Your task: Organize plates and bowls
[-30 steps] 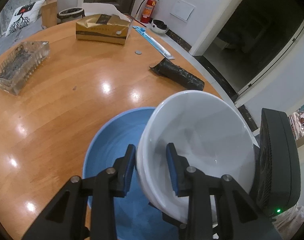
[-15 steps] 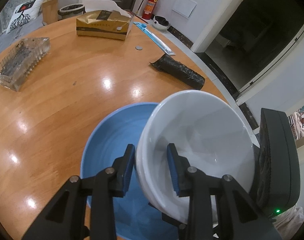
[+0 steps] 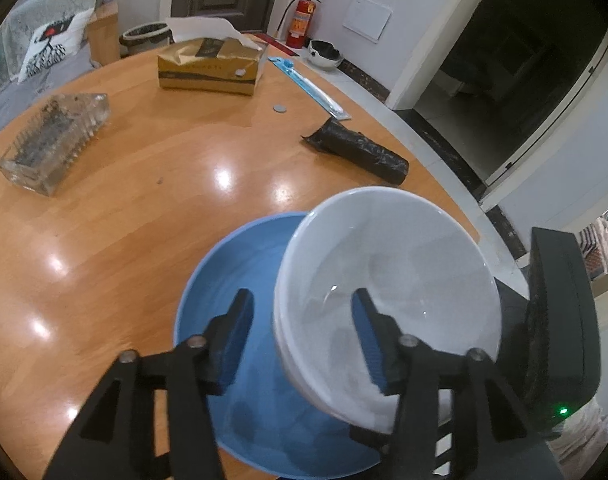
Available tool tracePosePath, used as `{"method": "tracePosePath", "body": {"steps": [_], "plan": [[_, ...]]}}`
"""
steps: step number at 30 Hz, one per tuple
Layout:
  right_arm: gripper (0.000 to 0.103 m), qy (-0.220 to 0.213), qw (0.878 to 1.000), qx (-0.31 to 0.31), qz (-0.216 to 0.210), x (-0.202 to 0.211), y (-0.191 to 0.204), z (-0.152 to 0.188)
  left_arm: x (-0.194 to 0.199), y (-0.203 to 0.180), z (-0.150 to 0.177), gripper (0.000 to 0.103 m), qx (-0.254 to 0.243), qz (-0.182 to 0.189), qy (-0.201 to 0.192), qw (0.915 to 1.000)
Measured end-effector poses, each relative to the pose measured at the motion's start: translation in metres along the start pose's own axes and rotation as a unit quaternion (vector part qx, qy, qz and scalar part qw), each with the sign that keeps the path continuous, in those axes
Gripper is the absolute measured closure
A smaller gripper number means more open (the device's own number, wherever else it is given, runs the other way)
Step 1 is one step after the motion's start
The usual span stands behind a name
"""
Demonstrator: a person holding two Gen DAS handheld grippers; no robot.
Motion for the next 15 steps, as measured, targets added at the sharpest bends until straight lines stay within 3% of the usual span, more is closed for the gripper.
{"method": "tracePosePath", "body": {"steps": [3,11,15], "plan": [[0.002,-0.008,1.000,0.000,0.003,0.007,0.001,0.001,0.007,0.000,0.001,0.050,0.002,0.001,-0.003,1.0000],[0.001,-0.028,1.000,-0.005,0.012,0.031,0.003,0.006,0.032,-0.012,0.008,0.023,-0.015,-0.020,-0.028,0.9993],[0.001,-0.040,0.999,-0.012,0.019,0.046,0.001,0.007,0.047,-0.019,0.013,0.017,-0.022,-0.028,-0.037,0.9987]]}}
Point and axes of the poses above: each gripper's, at about its wrist camera, not at the fingertips, and x roughly against the way its jaws point, y to its left, z to its underside, the point moved 1 cm from there along -x, roughly the way its jaws point, and after that the axes turned 13 degrees about x, right-handed, at the moved point
